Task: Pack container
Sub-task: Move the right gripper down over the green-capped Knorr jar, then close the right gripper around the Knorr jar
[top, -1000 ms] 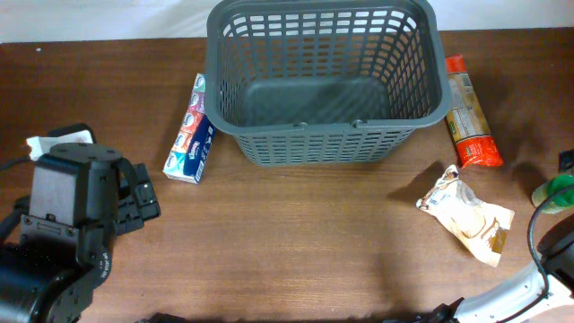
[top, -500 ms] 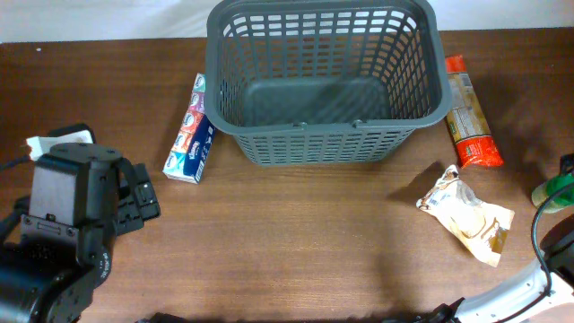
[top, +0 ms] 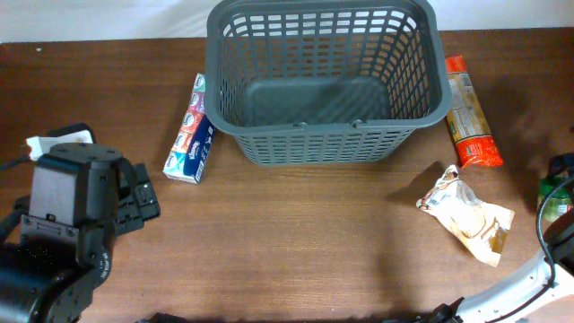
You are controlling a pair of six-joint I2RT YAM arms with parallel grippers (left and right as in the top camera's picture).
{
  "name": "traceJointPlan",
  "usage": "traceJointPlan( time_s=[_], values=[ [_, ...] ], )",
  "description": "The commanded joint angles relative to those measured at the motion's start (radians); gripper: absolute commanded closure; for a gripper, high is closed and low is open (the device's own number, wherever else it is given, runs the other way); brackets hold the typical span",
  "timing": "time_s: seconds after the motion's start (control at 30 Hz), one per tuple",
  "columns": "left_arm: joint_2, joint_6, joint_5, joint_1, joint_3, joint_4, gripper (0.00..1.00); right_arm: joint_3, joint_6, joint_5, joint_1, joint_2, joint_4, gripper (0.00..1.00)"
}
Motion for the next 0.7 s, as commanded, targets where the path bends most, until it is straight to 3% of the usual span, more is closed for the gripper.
traceJointPlan(
  time_s=[0.0, 0.67],
  values=[
    [0.002, -0.006, 0.007, 0.005, -0.002, -0.002, 0.00, -0.010, -0.010, 0.031, -0.005, 0.011, -0.002, 0.01],
    [0.002, -0.006, 0.007, 0.005, -0.002, -0.002, 0.00, -0.010, -0.010, 0.031, -0.005, 0.011, -0.018, 0.01]
  ],
)
